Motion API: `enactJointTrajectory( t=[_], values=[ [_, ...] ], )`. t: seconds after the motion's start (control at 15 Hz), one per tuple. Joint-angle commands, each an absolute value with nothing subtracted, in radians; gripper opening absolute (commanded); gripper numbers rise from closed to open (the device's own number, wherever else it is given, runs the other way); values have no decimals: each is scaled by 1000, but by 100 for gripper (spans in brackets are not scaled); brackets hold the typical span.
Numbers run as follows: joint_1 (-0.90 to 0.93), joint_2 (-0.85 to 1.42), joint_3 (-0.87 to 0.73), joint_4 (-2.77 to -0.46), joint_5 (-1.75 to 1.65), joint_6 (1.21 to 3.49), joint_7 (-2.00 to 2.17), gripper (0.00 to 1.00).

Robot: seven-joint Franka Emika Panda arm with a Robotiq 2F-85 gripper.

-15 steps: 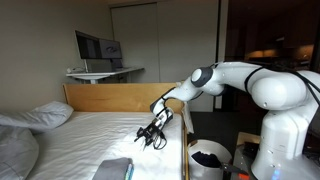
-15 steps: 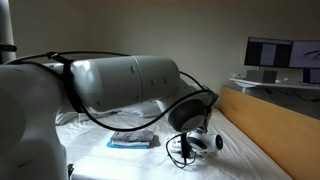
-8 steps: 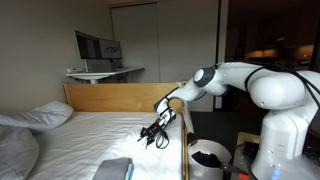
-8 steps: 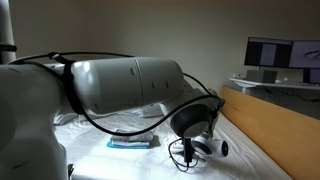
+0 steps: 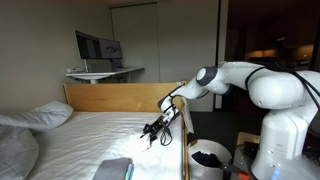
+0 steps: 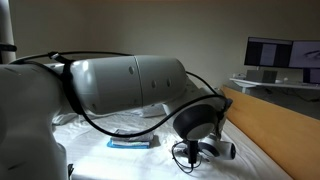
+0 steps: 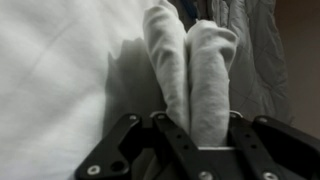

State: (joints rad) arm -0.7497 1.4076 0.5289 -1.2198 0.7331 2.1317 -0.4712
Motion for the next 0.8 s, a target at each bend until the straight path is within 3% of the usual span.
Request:
enactJointTrajectory(
  t=[0.0, 0.53, 0.73],
  values=[
    [-770, 1326, 541, -1286, 721, 2085, -482, 13],
    [-733, 1148, 541, -1410, 746, 2235, -472, 13],
    [-665, 1066, 456, -1451, 883, 2324, -517, 13]
  ],
)
